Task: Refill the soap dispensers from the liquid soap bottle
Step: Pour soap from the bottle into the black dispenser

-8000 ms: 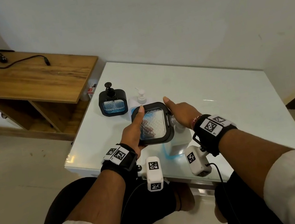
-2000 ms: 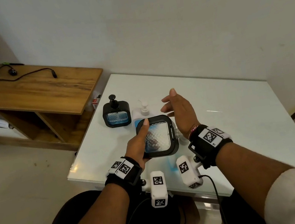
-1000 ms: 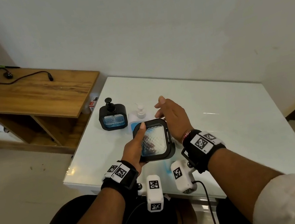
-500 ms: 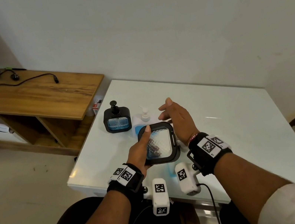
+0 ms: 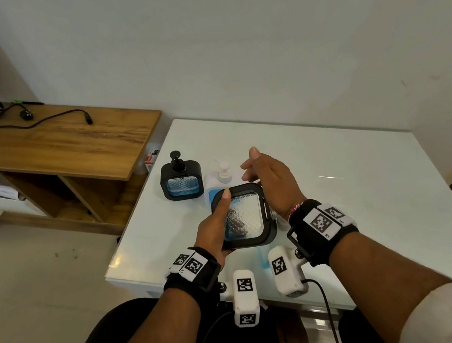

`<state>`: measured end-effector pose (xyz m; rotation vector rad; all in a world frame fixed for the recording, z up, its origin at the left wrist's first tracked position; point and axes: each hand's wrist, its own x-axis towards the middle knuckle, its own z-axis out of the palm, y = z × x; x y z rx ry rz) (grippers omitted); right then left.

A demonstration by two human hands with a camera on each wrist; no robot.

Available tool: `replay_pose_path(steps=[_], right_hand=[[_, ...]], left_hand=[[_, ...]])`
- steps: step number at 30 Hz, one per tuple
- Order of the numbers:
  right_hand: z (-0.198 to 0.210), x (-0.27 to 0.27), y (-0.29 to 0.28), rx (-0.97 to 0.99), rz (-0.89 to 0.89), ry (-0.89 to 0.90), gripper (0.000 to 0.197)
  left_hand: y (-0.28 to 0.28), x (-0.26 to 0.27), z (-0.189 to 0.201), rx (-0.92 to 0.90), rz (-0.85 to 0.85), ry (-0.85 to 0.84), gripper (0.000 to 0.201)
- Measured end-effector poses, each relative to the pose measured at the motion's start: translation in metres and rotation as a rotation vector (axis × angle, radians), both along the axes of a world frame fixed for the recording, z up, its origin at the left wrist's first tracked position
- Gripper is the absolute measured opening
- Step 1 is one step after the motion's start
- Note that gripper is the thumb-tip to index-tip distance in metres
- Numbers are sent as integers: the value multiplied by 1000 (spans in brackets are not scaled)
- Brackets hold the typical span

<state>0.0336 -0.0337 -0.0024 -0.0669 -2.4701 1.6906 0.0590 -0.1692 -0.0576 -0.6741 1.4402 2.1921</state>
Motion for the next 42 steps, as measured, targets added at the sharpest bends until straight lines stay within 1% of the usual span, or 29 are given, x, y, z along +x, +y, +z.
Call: replay_pose_path(steps=[3,6,8,14,17,19,20,23,26,28,30,32,34,36,38,40,42], right_hand=[[-1,-1,2,-29,-9,-10,60],[-4,0,3,32,-12,-17,55],[-6,1,2,48,-15,-11,56],[4,1,1,-63,-17,10,58],[0,0,0,-16,-15,7,59],[-3,1,1,19,-21,3,65],[-3,1,1,27,-25,3,67],[1,2,1,12,-26,0,60],[4,2,0,-25,-13,3,55],[4,0,1,-35,-17,13,55],[3,-1,1,-28,-22,13,59],[1,-1,2,36,5,8,70],[0,1,1,77,33,6,76],[0,3,1,23,23,11,75],[2,2,2,-50,14,12,67],[3,1,3,-68,20,12,60],[2,0,3,-43,21,18,65]], left_hand=[[1,-1,1,1,-2,0,82],[2,-1,2,5,-8,-6,80],[2,0,1,17,-4,-9,77],[0,0,-1,56,0,-11,78],[0,-2,-2,50,-7,-7,80],[1,-3,-3,45,-9,-9,84],[2,-3,-3,43,-8,-11,84],[1,-3,-5,55,-9,-16,76],[0,-3,-9,63,-8,-21,87],[0,-3,-9,66,-3,-13,88],[0,-4,-7,55,-7,-8,86],[1,-4,-5,47,-18,-9,85],[1,-2,-5,48,-13,-13,82],[0,0,-5,45,-7,-20,88],[0,0,-6,40,-7,-17,93],[-1,-1,-6,40,-6,-14,86],[-1,-2,-7,43,-7,-14,83]])
